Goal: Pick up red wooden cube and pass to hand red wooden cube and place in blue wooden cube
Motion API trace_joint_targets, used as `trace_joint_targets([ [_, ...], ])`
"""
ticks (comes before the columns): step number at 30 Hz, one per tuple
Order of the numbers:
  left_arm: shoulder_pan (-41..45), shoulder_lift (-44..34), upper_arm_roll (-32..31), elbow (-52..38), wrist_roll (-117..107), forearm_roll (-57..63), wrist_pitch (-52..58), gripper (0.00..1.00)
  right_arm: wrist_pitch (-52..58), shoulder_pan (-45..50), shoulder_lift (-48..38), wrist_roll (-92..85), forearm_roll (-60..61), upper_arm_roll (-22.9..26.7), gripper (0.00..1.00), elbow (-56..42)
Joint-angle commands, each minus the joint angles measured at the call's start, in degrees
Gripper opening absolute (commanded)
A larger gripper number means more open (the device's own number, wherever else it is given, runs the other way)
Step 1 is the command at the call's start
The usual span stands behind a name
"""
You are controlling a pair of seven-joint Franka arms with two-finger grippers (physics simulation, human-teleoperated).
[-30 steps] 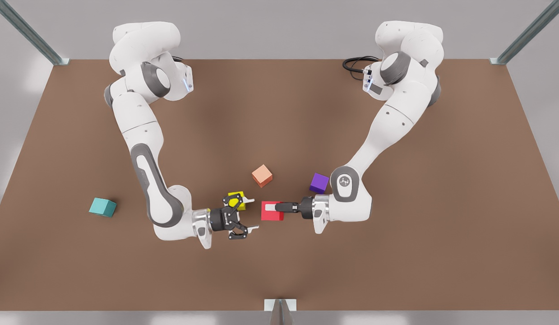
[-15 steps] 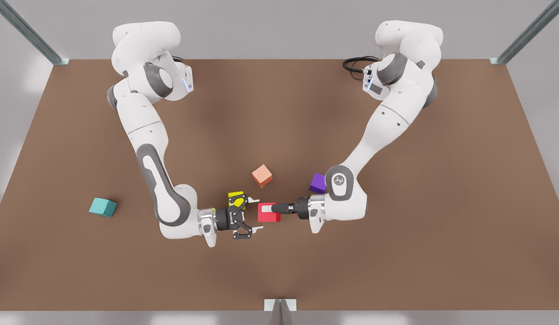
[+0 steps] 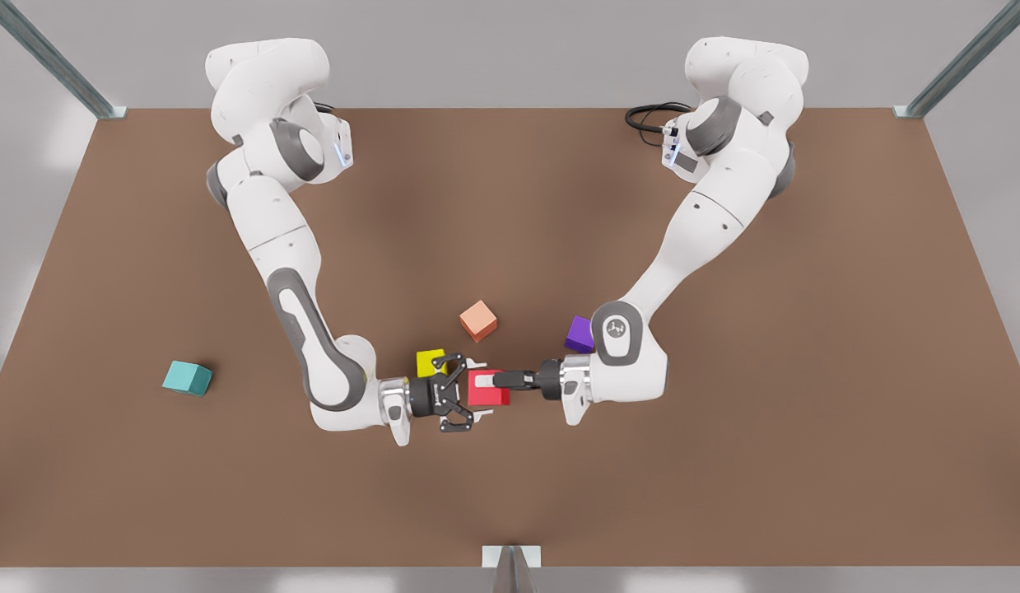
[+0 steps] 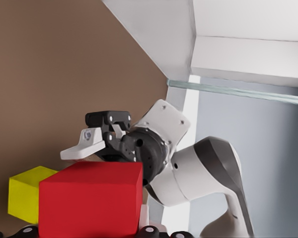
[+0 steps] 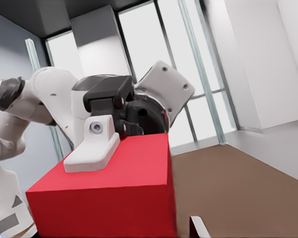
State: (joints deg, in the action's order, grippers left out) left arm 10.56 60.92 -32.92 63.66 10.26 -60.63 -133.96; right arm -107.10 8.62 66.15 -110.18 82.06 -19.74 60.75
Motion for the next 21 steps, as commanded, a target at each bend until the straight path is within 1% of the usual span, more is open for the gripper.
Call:
trace_joint_targets([
  [1, 0.07, -0.10, -0.04, -0.03, 1.70, -0.37, 0.11, 0.68, -0.39, 0.08, 0.12, -2.23, 0.12, -0.04, 1.00, -0.28],
  [9, -0.02, -0.01, 0.05, -0.03, 1.70, -0.37, 0.11, 0.68, -0.83, 0.26, -0.06, -1.71, 0.74, -1.18, 1.00, -0.89],
  [10, 0.07, -0.01, -0.04, -0.03, 1.70, -0.37, 0.11, 0.68, -0.91, 0.26, -0.06, -1.79, 0.74, -1.18, 0.91, -0.89],
  [11, 0.07, -0.01, 0.05, -0.03, 1.70, -0.37, 0.02, 0.67, -1.00, 0.26, -0.06, -1.79, 0.74, -1.18, 0.73, -0.89],
  [12, 0.07, -0.01, 0.05, -0.03, 1.70, -0.37, 0.02, 0.68, -1.18, 0.26, -0.06, -1.97, 0.74, -1.09, 0.49, -0.89],
  [13, 0.07, -0.01, -0.04, -0.03, 1.70, -0.37, 0.02, 0.67, -1.18, 0.26, -0.15, -2.15, 0.74, -1.09, 0.38, -0.89],
  [17, 0.07, -0.01, 0.05, -0.12, 1.70, -0.37, 0.02, 0.68, -1.18, 0.26, -0.15, -2.15, 0.74, -1.09, 0.38, -0.89],
  [18, 0.07, 0.08, 0.05, -0.12, 1.70, -0.37, 0.02, 0.76, -1.09, 0.26, -0.15, -1.88, 0.74, -1.09, 0.38, -0.89],
  [19, 0.07, 0.08, 0.05, -0.12, 1.70, -0.37, 0.02, 1.00, -1.09, 0.26, -0.15, -1.80, 0.74, -1.09, 0.39, -0.89],
  [21, -0.02, -0.10, 0.05, -0.12, 1.70, -0.28, 0.11, 1.00, -1.09, 0.26, -0.15, -1.88, 0.74, -1.09, 0.39, -0.89],
])
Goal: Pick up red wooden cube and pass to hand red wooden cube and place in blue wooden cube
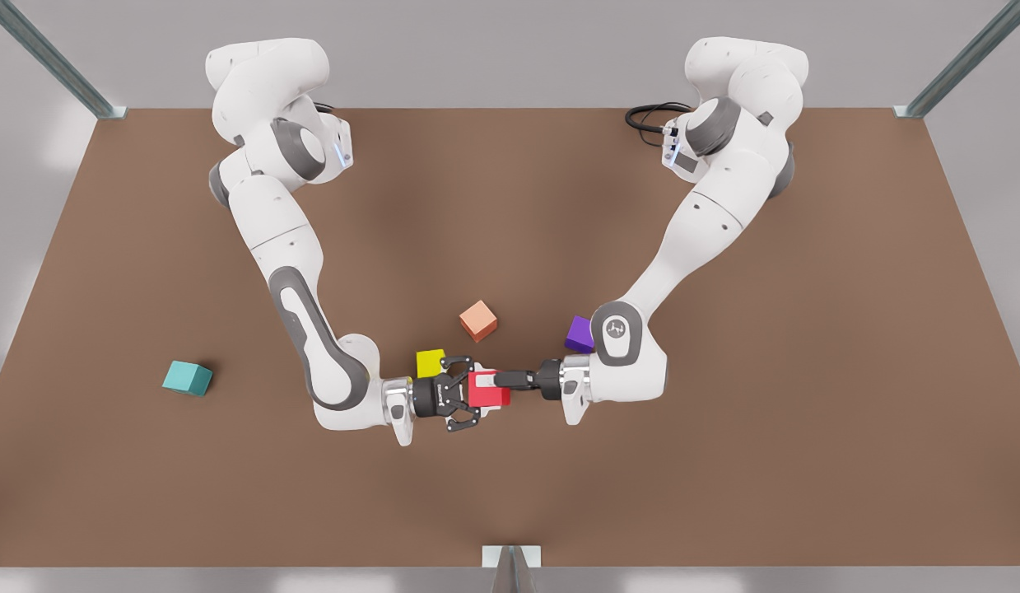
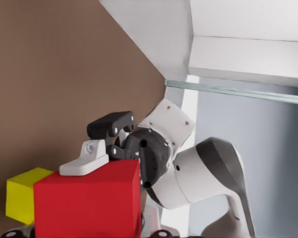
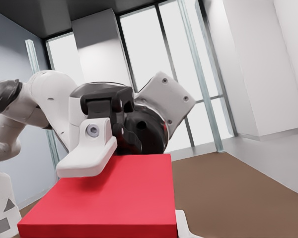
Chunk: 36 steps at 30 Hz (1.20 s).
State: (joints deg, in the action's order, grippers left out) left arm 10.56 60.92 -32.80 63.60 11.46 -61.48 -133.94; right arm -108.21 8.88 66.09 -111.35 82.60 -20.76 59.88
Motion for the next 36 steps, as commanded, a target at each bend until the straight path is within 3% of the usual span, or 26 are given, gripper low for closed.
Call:
trace_joint_targets([
  [1, -0.02, -0.27, 0.01, 0.03, 0.41, 0.74, 0.08, 1.00, 0.02, 0.00, -0.09, -0.63, 0.20, -0.07, 0.39, -0.03],
  [3, -1.76, -0.71, 0.37, 0.12, 0.14, 3.54, 0.43, 1.00, 0.10, -0.09, -0.17, -0.45, 0.20, -0.16, 0.39, -0.03],
  [5, -5.72, -2.90, 0.10, 0.47, -8.88, 15.05, 2.71, 1.00, 0.10, -0.35, -0.35, -0.19, 0.20, 0.02, 0.39, -0.03],
  [6, -9.32, -3.79, -0.16, 0.21, -11.11, 20.95, 8.94, 1.00, 0.72, -1.14, -0.61, 0.07, -0.33, 0.37, 0.39, 0.06],
  [8, -16.53, -5.81, -0.78, 0.03, -11.20, 23.85, 19.06, 1.00, 7.12, -2.81, -4.04, 2.62, -6.74, 9.06, 0.39, -0.20],
  [9, -19.61, -7.74, -0.43, 0.03, -11.28, 25.00, 23.46, 1.00, 12.40, -2.90, -7.37, 5.43, -13.94, 18.99, 0.39, -0.12],
  [10, -21.37, -11.78, -0.16, 0.03, -13.38, 35.43, 28.81, 1.00, 14.69, -2.99, -10.01, 8.51, -24.57, 24.27, 0.39, 0.06],
  [12, -20.32, -20.84, -2.88, 0.03, -29.30, 65.41, 47.79, 1.00, 13.29, -4.75, -12.83, 10.79, -42.95, 29.01, 0.39, 0.59],
  [13, -21.19, -22.94, -3.68, 0.03, -29.48, 70.34, 53.77, 1.00, 13.11, -3.78, -14.50, 14.12, -47.95, 32.97, 0.39, 1.11],
  [16, -24.54, -25.84, -3.94, -0.15, -29.65, 72.55, 59.06, 1.00, 3.71, -3.17, -21.44, 30.65, -64.31, 34.30, 0.39, 9.72],
  [18, -27.00, -26.91, -7.45, -0.76, -29.74, 73.16, 60.72, 1.00, 1.77, -2.90, -25.13, 44.36, -72.83, 34.30, 0.39, 14.03],
  [19, -24.46, -35.85, -0.81, 8.70, -24.49, 72.29, 53.28, 1.00, 1.07, -2.73, -27.07, 51.13, -76.61, 34.30, 0.39, 16.84],
  [20, -10.06, -43.95, 18.70, 18.21, -18.14, 64.39, 46.85, 1.00, -1.04, -2.73, -28.12, 55.35, -79.34, 34.30, 0.39, 19.39],
  [21, -5.90, -45.01, 25.24, 17.79, -17.88, 59.37, 47.98, 1.00, -4.02, -2.73, -29.18, 57.11, -80.22, 34.21, 0.39, 22.12],
  [22, -6.17, -44.04, 25.33, 16.20, -18.05, 59.72, 53.17, 1.00, -6.05, -2.73, -29.88, 59.66, -82.94, 34.30, 0.39, 24.23],
  [28, -6.87, -43.43, 24.53, 13.56, -18.14, 57.87, 54.23, 1.00, -16.51, -3.96, -29.97, 65.99, -89.10, 35.79, 0.40, 31.52],
  [36, -8.36, -43.08, 24.62, 13.74, -16.12, 58.05, 54.67, 1.00, -16.16, -5.19, -30.32, 65.38, -90.77, 38.95, 0.41, 35.04],
])
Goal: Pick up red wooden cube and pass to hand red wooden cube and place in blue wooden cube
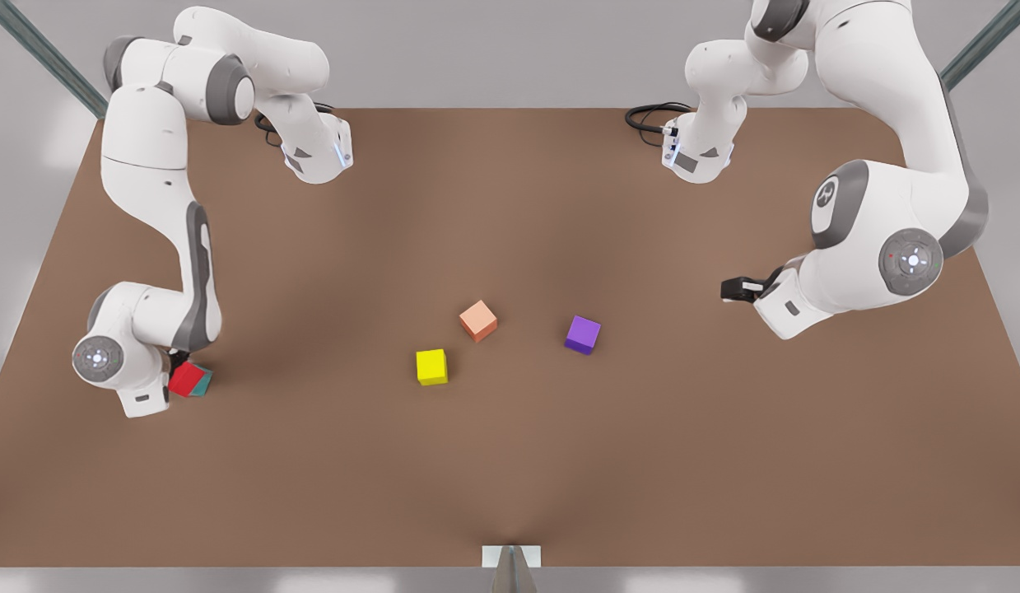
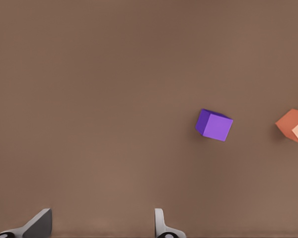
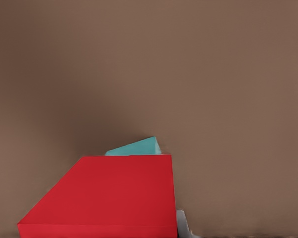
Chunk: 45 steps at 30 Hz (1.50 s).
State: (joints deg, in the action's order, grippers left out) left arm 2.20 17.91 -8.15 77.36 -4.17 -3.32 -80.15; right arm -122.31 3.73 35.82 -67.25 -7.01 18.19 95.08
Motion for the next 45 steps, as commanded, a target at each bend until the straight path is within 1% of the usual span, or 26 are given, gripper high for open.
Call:
trace_joint_targets([
  [1, 0.00, -0.07, -0.02, -0.01, -0.49, -0.11, 0.78, 1.00, -1.97, -0.04, -0.13, 21.20, -1.16, 0.53, 0.41, 0.63],
  [12, 0.18, 0.11, -0.11, -0.01, -0.57, -0.02, 0.87, 1.00, -1.71, -1.45, 1.18, 20.40, -1.08, 0.89, 0.41, 1.42],
  [13, 0.18, 0.37, -0.11, -0.01, -0.57, 0.06, 0.87, 1.00, -1.18, -1.45, 1.18, 20.49, -0.99, 0.89, 0.43, 1.42],
  [15, 0.26, 0.37, -0.11, -0.01, -0.57, 0.07, 0.87, 1.00, -0.74, -1.18, 1.18, 21.46, -0.99, 0.80, 1.00, 1.42],
  [32, 0.44, 0.29, -0.11, -0.01, -0.57, 0.07, 0.96, 1.00, 1.02, -0.13, 1.27, 21.46, -0.37, 0.10, 1.00, -0.07],
  [37, 0.44, 0.29, -0.11, -0.01, -0.66, 0.06, 1.13, 1.00, 6.03, 0.75, 0.83, 21.28, -0.37, 0.10, 1.00, -2.88],
  [39, 0.44, 0.29, -0.11, -0.01, -0.66, 0.07, 2.01, 1.00, 10.77, 1.89, -0.49, 21.28, -0.02, 0.10, 1.00, -5.08],
  [40, 0.44, 0.29, -0.11, -0.01, -0.66, 0.07, 2.10, 1.00, 13.76, 1.98, -0.75, 21.37, 1.73, 0.10, 1.00, -7.98],
  [42, 0.53, 0.29, -0.20, -0.01, -0.66, 0.07, 2.01, 1.00, 14.47, 1.98, -2.51, 21.63, 8.85, 0.10, 1.00, -9.56],
  [43, 0.53, 0.29, -0.20, -0.01, -0.66, 0.07, 2.01, 1.00, 14.47, 2.07, -2.51, 21.72, 12.45, 0.10, 1.00, -12.02],
  [44, 0.53, 0.29, -0.11, -0.01, -0.66, 0.07, 2.01, 1.00, 14.47, 4.00, -2.51, 26.63, 15.97, 0.10, 1.00, -14.74],
  [45, 0.70, 0.29, -0.11, -0.01, -0.66, 0.07, 2.01, 1.00, 14.47, 6.80, -3.12, 37.85, 16.41, 0.10, 1.00, -16.06],
])
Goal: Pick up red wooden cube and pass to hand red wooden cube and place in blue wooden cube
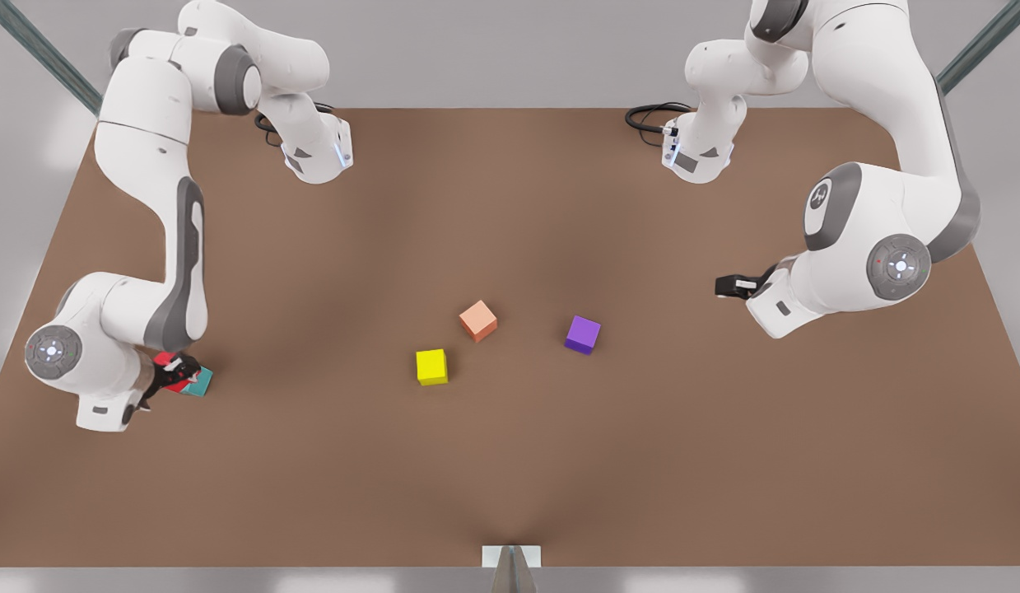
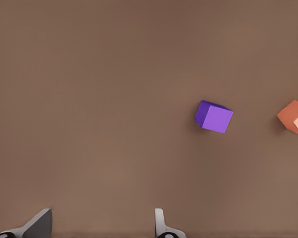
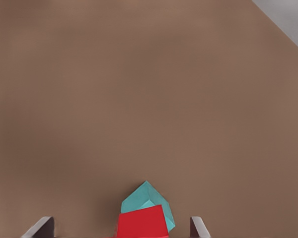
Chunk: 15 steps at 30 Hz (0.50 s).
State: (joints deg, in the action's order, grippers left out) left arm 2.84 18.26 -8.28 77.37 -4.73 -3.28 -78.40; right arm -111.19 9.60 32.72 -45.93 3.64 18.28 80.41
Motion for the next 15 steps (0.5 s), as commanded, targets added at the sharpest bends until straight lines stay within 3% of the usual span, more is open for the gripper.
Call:
trace_joint_targets([
  [1, 0.06, -0.07, -0.07, -0.02, -0.10, 0.03, 0.27, 1.00, 4.66, 3.41, -1.52, 24.82, 5.67, 0.00, 1.00, -1.66],
  [2, 0.06, -0.07, -0.07, -0.02, -0.10, 0.03, 0.27, 1.00, 20.55, 4.47, -1.96, 35.99, 5.06, 0.09, 1.00, -9.65],
  [3, 0.06, -0.07, -0.07, -0.02, -0.10, 0.03, 0.27, 1.00, 27.50, 4.99, -5.82, 37.58, 4.79, 0.00, 1.00, -10.28],
  [4, 0.06, -0.07, -0.07, -0.02, -0.10, 0.03, 0.27, 1.00, 28.40, 7.19, -12.24, 38.02, 4.79, 0.00, 1.00, -4.22],
  [6, 0.06, -0.07, -0.07, -0.02, -0.10, 0.03, 0.35, 1.00, 23.83, 10.61, -11.89, 39.86, 4.10, 0.35, 1.00, -1.31],
  [8, 0.15, -0.07, -0.07, -0.02, -0.10, 0.03, 0.35, 1.00, 26.88, 14.83, -11.89, 50.33, -0.04, 0.17, 1.00, -4.99],
  [11, 0.06, 0.02, -0.07, -0.02, -0.01, -0.06, 0.44, 1.00, 33.58, 13.70, -11.89, 56.13, -3.64, -0.26, 1.00, -8.87],
  [12, 0.06, 0.02, -0.07, -0.02, -0.01, -0.06, 0.79, 1.00, 33.58, 4.22, -14.96, 57.53, -4.61, -11.41, 1.00, -7.12],
  [14, 0.06, 0.02, -0.07, -0.02, -0.01, -0.06, 0.88, 1.00, 32.61, -4.41, -18.75, 59.12, -5.57, -18.72, 1.00, -2.54],
  [15, 0.06, -0.07, -0.07, -0.02, -0.01, -0.06, 0.97, 1.00, 31.56, -4.59, -19.44, 59.21, -5.75, -19.16, 1.00, -1.41],
])
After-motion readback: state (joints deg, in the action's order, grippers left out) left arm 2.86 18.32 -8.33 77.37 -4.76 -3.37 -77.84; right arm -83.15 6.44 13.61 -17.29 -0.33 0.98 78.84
